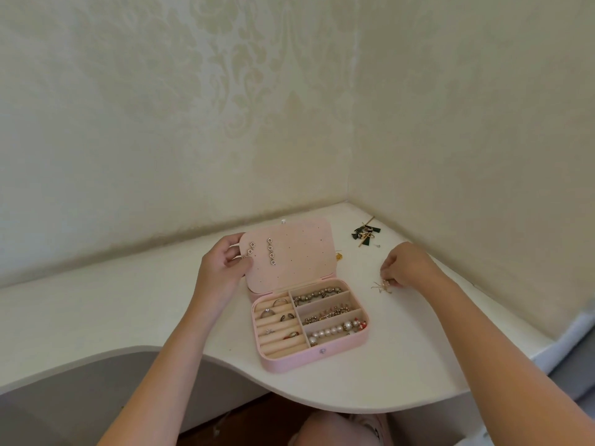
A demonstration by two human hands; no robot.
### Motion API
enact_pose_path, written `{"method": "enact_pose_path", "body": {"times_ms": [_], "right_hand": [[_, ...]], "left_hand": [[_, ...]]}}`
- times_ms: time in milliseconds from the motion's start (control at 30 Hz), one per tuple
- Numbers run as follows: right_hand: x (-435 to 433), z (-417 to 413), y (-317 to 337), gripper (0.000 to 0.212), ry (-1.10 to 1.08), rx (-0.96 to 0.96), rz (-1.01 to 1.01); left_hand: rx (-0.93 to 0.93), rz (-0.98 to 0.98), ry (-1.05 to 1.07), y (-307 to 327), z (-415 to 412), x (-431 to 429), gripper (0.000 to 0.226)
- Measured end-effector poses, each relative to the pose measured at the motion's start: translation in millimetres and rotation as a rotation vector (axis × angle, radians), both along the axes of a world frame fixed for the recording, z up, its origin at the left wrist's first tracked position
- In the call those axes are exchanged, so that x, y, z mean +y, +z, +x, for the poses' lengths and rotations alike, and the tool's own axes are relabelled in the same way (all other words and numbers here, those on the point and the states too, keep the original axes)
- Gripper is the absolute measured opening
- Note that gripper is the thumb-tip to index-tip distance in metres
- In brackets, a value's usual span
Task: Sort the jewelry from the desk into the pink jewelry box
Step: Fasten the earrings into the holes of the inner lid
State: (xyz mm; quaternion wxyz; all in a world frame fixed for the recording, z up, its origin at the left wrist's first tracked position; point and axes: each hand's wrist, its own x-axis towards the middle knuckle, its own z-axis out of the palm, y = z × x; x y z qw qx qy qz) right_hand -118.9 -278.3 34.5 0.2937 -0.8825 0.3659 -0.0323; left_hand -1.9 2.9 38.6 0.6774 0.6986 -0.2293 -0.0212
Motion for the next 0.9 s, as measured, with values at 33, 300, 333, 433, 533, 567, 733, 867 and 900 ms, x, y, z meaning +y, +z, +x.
{"method": "enact_pose_path", "body": {"times_ms": [33,300,333,433,533,567,733,867,900], "right_hand": [[-2,-3,0,0.02,-0.004,-0.018,0.02],[-15,-18,-2,0.012,-0.06,-0.117,-0.106],[-14,-18,-2,0.011,-0.066,-0.11,-0.148],[-11,-10,-2,0.011,-0.049,-0.114,-0.161],[-5,-2,-4,0.031,-0.043,-0.029,-0.128],[-4,1,-5,0.032,-0.031,0.008,-0.136],[1,11,-2,0.017,0.026,0.133,-0.193],[10,8,-4,0.033,0.128,0.2,-0.3],[11,6,-5,0.036,0.152,0.21,-0.321]], "left_hand": [[0.005,-0.013,-0.01,0,-1,-1,0.038],[0.116,-0.163,-0.062,-13,-5,-3,0.033],[0.121,-0.182,-0.062,-15,-5,-4,0.032],[0.126,-0.21,-0.057,-17,-6,-6,0.033],[0.131,-0.218,-0.064,-16,-6,-5,0.033],[0.132,-0.216,-0.068,-16,-5,-5,0.033],[0.146,-0.21,-0.09,-17,-3,-3,0.032],[0.163,-0.22,-0.103,-16,-2,-2,0.032],[0.166,-0.22,-0.107,-16,-2,-2,0.032]]}}
